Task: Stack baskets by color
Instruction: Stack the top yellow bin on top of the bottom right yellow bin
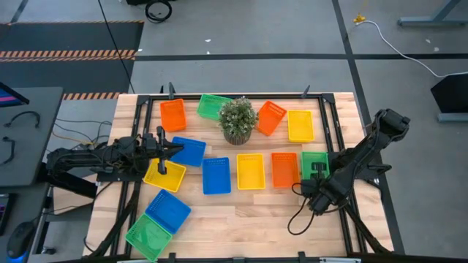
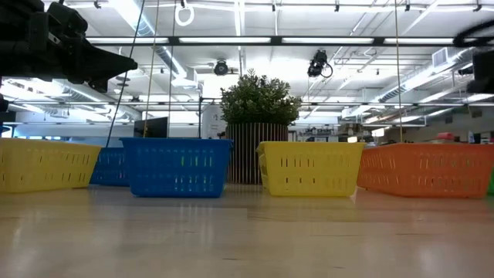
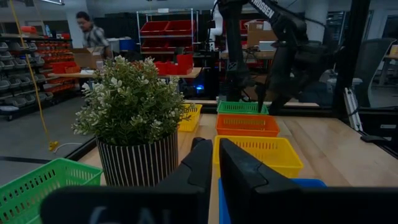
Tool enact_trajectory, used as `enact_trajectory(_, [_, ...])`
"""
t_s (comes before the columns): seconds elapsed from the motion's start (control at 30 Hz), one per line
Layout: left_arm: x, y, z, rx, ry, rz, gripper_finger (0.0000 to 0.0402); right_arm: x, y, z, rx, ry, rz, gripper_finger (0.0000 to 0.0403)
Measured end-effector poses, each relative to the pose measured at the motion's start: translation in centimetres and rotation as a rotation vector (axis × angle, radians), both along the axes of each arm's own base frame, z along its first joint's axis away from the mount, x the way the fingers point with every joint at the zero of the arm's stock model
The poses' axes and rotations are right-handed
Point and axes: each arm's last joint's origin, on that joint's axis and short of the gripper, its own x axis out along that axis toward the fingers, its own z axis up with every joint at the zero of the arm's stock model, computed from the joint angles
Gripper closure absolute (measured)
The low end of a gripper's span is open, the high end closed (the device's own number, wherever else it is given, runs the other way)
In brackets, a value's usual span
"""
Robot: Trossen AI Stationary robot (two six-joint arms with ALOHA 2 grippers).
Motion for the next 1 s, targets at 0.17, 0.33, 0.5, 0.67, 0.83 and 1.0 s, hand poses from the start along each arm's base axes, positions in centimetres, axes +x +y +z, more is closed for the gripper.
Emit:
enact_trajectory(0.17, [0.0,0.0,0.0,0.0,0.0,0.0,0.0362,1.0,0.7,3.7,-0.02,-0.111,0.011,0.026])
enact_trajectory(0.33, [0.0,0.0,0.0,0.0,0.0,0.0,0.0368,2.3,1.5,6.9,-0.008,-0.317,0.037,0.0261])
enact_trajectory(0.5, [0.0,0.0,0.0,0.0,0.0,0.0,0.0366,4.2,2.6,8.1,-0.019,-0.629,0.059,0.0262])
enact_trajectory(0.67, [0.0,0.0,0.0,0.0,0.0,0.0,0.0361,6.5,1.6,8.6,-0.057,-0.728,0.07,0.0261])
enact_trajectory(0.83, [0.0,0.0,0.0,0.0,0.0,0.0,0.0365,8.3,-3.8,8.4,-0.162,-0.604,-0.106,0.026])
enact_trajectory(1.0, [0.0,0.0,0.0,0.0,0.0,0.0,0.0369,8.4,-10.7,7.6,-0.223,-0.315,-0.256,0.0248])
